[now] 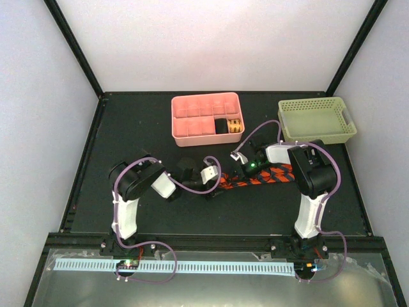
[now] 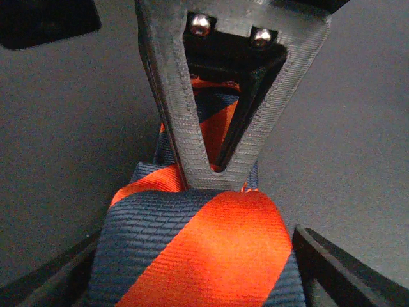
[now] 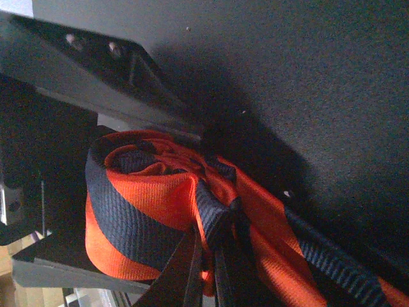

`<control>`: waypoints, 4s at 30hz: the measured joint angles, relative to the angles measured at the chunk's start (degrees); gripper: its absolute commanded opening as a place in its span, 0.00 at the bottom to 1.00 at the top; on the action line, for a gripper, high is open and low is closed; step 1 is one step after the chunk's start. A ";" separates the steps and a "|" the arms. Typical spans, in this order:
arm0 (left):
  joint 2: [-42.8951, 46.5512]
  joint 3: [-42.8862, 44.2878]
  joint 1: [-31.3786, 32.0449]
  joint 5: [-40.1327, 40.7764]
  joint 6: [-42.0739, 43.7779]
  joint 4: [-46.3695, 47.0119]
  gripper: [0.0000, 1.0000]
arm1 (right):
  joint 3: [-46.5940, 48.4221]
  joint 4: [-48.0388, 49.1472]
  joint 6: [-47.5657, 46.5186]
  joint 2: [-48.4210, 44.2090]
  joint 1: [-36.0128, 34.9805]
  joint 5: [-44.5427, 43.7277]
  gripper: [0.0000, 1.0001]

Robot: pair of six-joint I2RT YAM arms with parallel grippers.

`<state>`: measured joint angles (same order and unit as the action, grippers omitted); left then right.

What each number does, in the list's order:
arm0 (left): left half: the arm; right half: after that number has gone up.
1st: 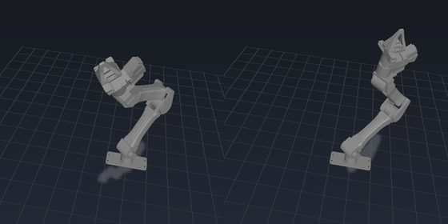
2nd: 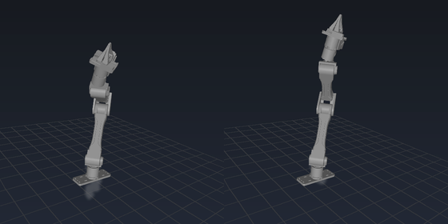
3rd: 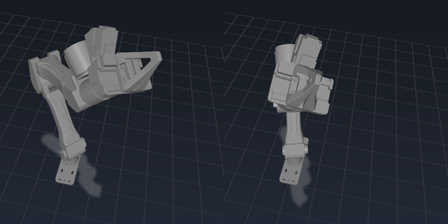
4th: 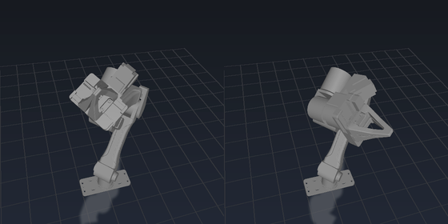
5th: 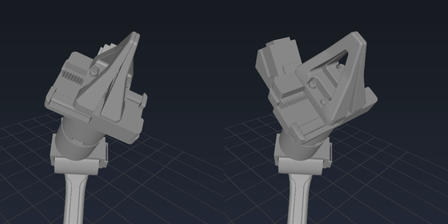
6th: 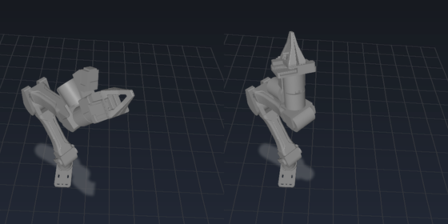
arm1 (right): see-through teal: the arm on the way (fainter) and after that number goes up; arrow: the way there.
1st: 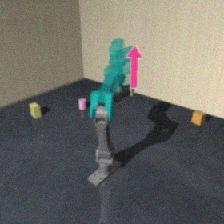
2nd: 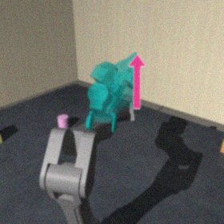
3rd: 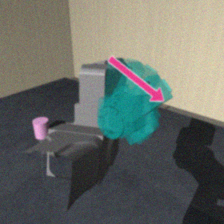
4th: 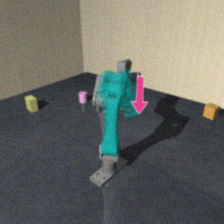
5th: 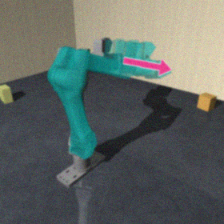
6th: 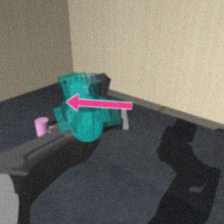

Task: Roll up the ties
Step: Roll the tie at the center of the board.

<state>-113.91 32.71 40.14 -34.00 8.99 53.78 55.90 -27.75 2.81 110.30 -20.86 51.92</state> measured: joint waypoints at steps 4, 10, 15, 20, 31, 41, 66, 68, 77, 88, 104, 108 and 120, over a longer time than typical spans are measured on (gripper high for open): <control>-0.68 1.07 0.42 -0.09 1.07 -0.74 0.56 | 0.00 -0.02 -0.31 0.00 0.02 0.07 0.04; 0.87 2.91 2.29 4.72 6.60 -6.69 0.40 | 0.00 -0.26 -1.01 -0.13 0.04 0.09 0.15; 3.76 6.58 3.61 7.80 9.51 -18.18 0.34 | 0.13 -2.27 -2.56 -1.05 0.83 -1.14 0.37; 5.44 8.57 4.33 10.43 12.33 -24.90 0.33 | 0.15 -5.86 -5.11 -4.52 2.73 -3.34 0.50; 6.05 9.60 4.90 11.54 14.58 -27.96 0.34 | -0.52 -3.10 -1.62 -8.61 0.96 -1.22 0.42; 6.19 9.77 4.94 12.37 14.60 -28.22 0.58 | 0.24 -3.15 -0.98 -5.90 -0.57 -1.16 0.02; 21.40 7.43 -8.02 5.51 -1.27 -22.38 0.99 | -1.84 -5.14 -0.96 -5.27 4.76 -8.63 0.02; 21.99 9.62 -9.29 2.86 -1.33 -23.91 0.99 | -0.70 -5.88 -0.96 -3.98 4.85 -7.72 0.02; 15.13 4.61 -5.16 -1.42 -1.62 -17.84 0.99 | 1.07 -5.77 -0.96 -0.74 4.87 -3.65 0.02; 0.50 3.30 1.38 -1.38 -2.71 -3.85 0.94 | 0.96 -5.55 -0.96 -0.70 4.90 -3.58 0.01; -3.91 7.80 3.34 2.51 -4.31 -1.88 0.65 | 0.55 -4.57 -0.72 -0.66 4.98 -2.69 0.02; -5.11 10.82 3.93 2.73 -3.43 -4.00 0.53 | 0.52 -4.55 -0.70 -0.66 4.98 -2.69 0.02; 1.14 12.04 4.70 8.26 5.73 -19.37 0.38 | -0.20 -5.55 -2.97 -4.07 4.90 -4.87 0.40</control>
<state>-112.77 44.75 44.84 -25.74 14.72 34.41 55.70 -33.30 -0.16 106.24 -15.97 47.05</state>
